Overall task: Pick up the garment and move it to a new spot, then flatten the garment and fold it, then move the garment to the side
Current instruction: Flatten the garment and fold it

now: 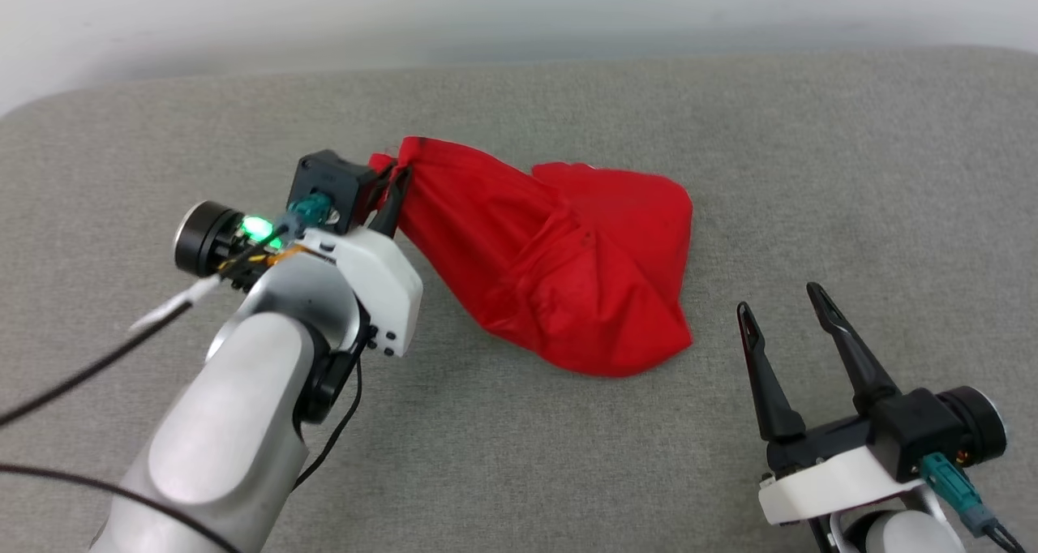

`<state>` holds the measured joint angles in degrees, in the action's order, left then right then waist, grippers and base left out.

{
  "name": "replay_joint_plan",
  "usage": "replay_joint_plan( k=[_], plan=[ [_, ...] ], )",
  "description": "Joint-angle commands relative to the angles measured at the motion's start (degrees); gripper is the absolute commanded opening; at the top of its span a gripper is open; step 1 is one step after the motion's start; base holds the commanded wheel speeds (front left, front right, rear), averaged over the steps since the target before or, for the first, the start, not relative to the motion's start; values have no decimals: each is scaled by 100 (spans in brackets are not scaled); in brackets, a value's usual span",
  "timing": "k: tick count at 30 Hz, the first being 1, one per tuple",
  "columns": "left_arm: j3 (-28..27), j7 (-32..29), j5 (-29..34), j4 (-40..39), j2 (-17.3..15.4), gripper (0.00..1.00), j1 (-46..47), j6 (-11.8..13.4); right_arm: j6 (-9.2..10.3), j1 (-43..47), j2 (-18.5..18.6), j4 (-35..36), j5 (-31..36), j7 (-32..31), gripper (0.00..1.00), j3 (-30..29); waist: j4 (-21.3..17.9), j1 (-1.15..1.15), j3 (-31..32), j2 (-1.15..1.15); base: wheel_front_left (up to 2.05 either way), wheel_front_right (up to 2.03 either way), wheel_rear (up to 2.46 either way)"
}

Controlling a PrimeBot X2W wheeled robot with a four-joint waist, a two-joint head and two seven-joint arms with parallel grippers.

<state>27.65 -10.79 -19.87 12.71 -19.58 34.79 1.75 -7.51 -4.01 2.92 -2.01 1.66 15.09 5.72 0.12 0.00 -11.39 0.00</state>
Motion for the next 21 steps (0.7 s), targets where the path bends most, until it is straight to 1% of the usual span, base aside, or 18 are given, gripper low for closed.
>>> replay_joint_plan(
  k=[1, 2, 5, 7, 8, 10, 13, 15, 18, 21],
  plan=[
    [10, 75, 53, -189, -66, 0, -196, 54, 4, 96, -7, -16, -44, 11, 100, -8, 108, 0, 165, 0, 0, 0, 0],
    [41, 81, 65, -346, -81, 0, -300, 81, 4, 119, -7, -26, -49, 11, 100, -3, 130, 0, 208, 0, 0, 0, 0],
    [393, -112, 110, -789, -72, 0, -719, -30, 4, 191, -7, -63, -50, 11, 100, 26, 171, 0, 320, 0, 0, 0, 0],
    [768, -328, 149, -1021, -13, 0, -1004, -167, 4, 200, -7, -80, -55, 11, 100, 62, 170, 0, 367, 0, 0, 0, 0],
    [768, -328, 149, -1021, -13, 0, -1004, -167, 4, 200, -7, -80, -55, 11, 100, 62, 170, 0, 367, 0, 0, 0, 0],
    [1160, -515, 86, -1134, 107, 0, -1286, -341, 4, 192, -7, -102, -59, 11, 100, 94, 154, 0, 401, 0, 0, 0, 0],
    [1732, -776, 4, -1049, 278, 0, -1659, -557, 4, 171, -7, -122, -61, 11, 100, 135, 110, 0, 446, 0, 0, 0, 0],
    [2052, -960, -30, -882, 324, 0, -1815, -668, 4, 169, -7, -136, -41, 11, 100, 152, 69, 0, 478, 0, 0, 0, 0],
    [2364, -1065, -99, -630, 381, 0, -1968, -759, 4, 189, -7, -155, -2, 11, 100, 142, 9, 0, 513, 0, 0, 0, 0],
    [2669, -1001, -185, -455, 462, 0, -2059, -834, 4, 246, -7, -173, 19, 11, 100, 97, -26, 0, 543, 0, 0, 0, 0]
  ],
)
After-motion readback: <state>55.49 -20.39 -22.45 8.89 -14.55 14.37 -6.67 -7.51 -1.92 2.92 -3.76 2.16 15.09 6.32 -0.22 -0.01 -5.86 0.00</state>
